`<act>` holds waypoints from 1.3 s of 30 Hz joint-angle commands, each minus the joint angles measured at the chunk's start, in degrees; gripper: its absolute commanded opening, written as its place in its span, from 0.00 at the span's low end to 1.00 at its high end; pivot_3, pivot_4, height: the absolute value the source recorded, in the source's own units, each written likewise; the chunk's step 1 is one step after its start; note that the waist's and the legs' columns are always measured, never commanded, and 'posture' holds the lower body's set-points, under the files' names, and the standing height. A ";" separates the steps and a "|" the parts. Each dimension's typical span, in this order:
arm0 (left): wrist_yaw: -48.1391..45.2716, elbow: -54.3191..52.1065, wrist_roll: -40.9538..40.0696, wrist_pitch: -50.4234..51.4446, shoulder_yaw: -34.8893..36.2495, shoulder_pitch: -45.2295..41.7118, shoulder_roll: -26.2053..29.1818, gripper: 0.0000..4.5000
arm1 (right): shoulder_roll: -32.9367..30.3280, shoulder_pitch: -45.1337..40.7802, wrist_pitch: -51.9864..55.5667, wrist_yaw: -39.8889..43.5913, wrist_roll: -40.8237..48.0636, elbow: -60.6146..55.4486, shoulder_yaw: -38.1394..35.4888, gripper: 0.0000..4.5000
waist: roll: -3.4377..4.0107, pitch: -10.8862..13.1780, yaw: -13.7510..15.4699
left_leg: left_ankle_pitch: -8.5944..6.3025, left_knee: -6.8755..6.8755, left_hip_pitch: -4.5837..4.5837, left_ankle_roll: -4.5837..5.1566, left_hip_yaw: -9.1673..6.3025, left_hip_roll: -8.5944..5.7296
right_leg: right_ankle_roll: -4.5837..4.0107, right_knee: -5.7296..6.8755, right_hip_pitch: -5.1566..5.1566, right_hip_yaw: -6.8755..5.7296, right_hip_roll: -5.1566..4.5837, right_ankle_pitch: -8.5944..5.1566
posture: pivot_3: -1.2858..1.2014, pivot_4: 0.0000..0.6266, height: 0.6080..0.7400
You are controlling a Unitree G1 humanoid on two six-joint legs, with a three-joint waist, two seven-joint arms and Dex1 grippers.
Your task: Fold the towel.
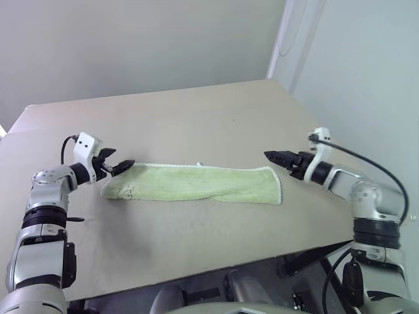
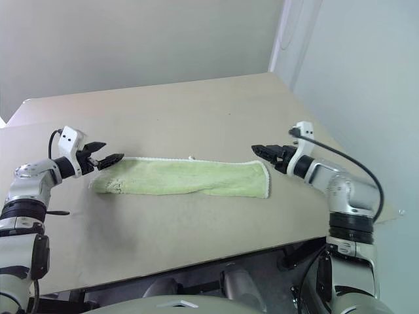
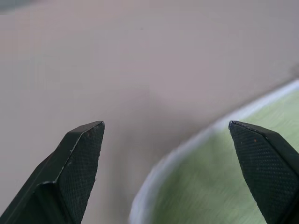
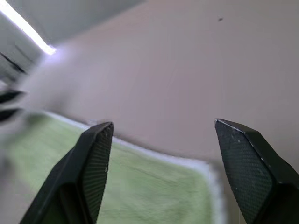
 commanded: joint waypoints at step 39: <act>-4.85 -16.63 -0.31 2.83 -8.80 9.61 -7.20 1.00 | 10.34 20.02 -11.10 -53.07 56.41 -2.10 5.45 0.80 | 0.20 -0.06 -1.85 | 0.01 -0.10 0.02 0.00 0.23 0.04 | -0.22 -0.10 0.22 0.36 0.10 -0.14 | 0.52 0.00 1.00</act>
